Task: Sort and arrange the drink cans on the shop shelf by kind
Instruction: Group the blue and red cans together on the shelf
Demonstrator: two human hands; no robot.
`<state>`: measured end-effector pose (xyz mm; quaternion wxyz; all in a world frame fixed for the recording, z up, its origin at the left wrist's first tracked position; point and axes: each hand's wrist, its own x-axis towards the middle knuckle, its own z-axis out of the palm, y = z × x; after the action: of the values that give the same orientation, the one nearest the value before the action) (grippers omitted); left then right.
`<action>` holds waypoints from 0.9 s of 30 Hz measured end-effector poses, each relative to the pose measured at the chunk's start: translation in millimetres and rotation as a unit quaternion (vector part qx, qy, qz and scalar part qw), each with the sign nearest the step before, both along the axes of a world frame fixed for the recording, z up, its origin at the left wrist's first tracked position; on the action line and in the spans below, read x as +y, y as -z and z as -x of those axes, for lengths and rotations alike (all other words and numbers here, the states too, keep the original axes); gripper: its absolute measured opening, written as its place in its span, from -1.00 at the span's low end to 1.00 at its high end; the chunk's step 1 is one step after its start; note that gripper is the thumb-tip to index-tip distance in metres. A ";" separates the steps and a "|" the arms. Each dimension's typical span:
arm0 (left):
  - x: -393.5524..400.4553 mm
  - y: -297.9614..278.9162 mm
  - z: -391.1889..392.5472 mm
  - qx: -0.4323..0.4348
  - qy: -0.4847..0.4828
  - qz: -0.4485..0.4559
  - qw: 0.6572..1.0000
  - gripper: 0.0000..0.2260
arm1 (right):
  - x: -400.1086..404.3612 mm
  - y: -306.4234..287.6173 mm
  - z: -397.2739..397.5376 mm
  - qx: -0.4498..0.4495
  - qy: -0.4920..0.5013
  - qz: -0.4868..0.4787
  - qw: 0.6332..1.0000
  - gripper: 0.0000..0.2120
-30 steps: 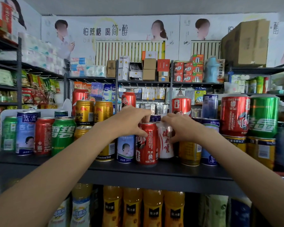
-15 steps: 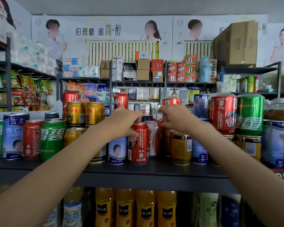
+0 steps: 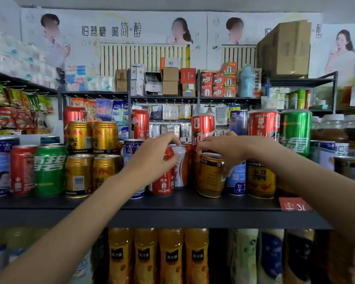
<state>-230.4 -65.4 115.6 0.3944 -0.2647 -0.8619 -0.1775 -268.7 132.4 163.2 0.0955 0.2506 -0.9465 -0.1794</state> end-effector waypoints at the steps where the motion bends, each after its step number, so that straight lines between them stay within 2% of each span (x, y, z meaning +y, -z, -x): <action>1: 5.0 6.5 -0.7 -0.022 0.016 -0.003 1.000 -0.75 | 0.0 -1.1 -2.2 -0.003 -0.008 0.013 1.000 -0.18; 3: 12.0 17.9 1.8 -0.084 0.055 -0.005 0.995 -0.63 | 2.3 -4.3 -9.7 -0.009 -0.031 0.053 0.998 -0.26; 5: 15.4 18.9 1.4 -0.172 0.108 -0.062 0.977 -0.53 | 8.5 -7.6 -19.6 0.000 -0.070 0.131 0.989 -0.31; 8: 14.9 5.6 -4.5 -0.221 0.154 -0.182 0.946 -0.54 | 17.0 -1.9 -34.6 0.006 -0.139 0.329 0.934 -0.32; 10: 12.7 -6.4 -7.6 -0.241 0.172 -0.262 0.919 -0.54 | 16.5 11.6 -39.9 0.019 -0.160 0.400 0.902 -0.33; 11: 12.9 -10.6 -9.3 -0.251 0.174 -0.275 0.912 -0.52 | 14.8 20.3 -40.2 0.031 -0.162 0.422 0.891 -0.34; 14: 13.7 -12.5 -8.9 -0.258 0.154 -0.250 0.920 -0.48 | 9.5 48.5 -34.8 0.114 -0.171 0.491 0.847 -0.32; 17: 11.8 -11.3 -9.2 -0.285 0.189 -0.259 0.903 -0.46 | 4.7 73.0 -28.7 0.210 -0.211 0.538 0.789 -0.27; 19: 8.7 -17.2 -10.0 -0.248 0.173 -0.207 0.930 -0.43 | 2.9 78.7 -28.5 0.223 -0.210 0.538 0.785 -0.25; 22: 8.0 -32.3 -10.3 -0.188 0.102 -0.042 0.976 -0.42 | 6.4 69.1 -31.5 0.182 -0.185 0.439 0.860 -0.42; 23: 9.1 -37.7 -9.7 -0.178 0.075 0.022 0.981 -0.42 | 8.1 62.6 -32.1 0.178 -0.194 0.423 0.867 -0.48; 26: 17.2 -48.2 -5.4 -0.181 -0.002 0.180 0.967 -0.39 | 14.4 31.9 -29.1 0.198 -0.173 0.504 0.823 -0.60; 27: 20.4 -49.1 -3.2 -0.188 -0.023 0.214 0.958 -0.38 | 15.8 19.2 -24.5 0.215 -0.147 0.510 0.820 -0.59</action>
<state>-227.3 -45.0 164.8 0.1633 -0.2847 -0.9443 -0.0258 -244.1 148.1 144.0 0.4357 0.2570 -0.8101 0.2964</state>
